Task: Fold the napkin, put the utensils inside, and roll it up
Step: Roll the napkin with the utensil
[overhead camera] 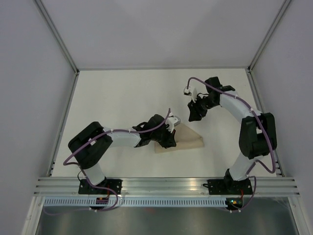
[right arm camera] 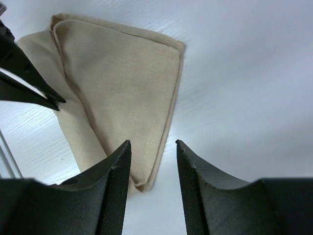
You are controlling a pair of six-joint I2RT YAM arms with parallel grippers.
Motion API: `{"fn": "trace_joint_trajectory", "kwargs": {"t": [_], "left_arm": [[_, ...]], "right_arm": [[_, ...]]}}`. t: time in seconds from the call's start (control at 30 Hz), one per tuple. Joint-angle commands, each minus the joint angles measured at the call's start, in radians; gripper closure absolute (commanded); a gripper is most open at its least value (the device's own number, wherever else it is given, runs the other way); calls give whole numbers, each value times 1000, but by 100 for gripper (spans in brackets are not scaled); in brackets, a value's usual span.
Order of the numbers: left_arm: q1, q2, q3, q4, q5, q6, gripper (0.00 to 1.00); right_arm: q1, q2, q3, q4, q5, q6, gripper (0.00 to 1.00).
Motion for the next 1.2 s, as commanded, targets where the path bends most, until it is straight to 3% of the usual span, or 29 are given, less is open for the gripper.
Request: {"fn": "trace_joint_trajectory", "kwargs": {"t": [0.0, 0.13, 0.23, 0.37, 0.53, 0.77, 1.0, 1.17], "left_arm": [[17, 75, 5, -166, 78, -72, 98], [40, 114, 48, -249, 124, -110, 98], [49, 146, 89, -312, 155, -135, 98], [72, 183, 120, -338, 202, -169, 98], [104, 229, 141, -352, 260, -215, 98], [124, 273, 164, -389, 333, -227, 98], [148, 310, 171, -407, 372, -241, 98], [165, 334, 193, -427, 397, -253, 98]], "right_arm": [[-1, -183, -104, 126, 65, 17, 51], [10, -459, -317, 284, 132, 12, 48], [93, -620, -487, 365, 258, -31, 47], [321, -766, -682, 451, 411, -89, 47], [468, -886, -857, 556, 510, -129, 44], [559, -861, -965, 675, 605, -187, 42], [758, -815, -1037, 800, 778, -158, 41], [819, -768, -1059, 861, 818, -164, 41]]}}
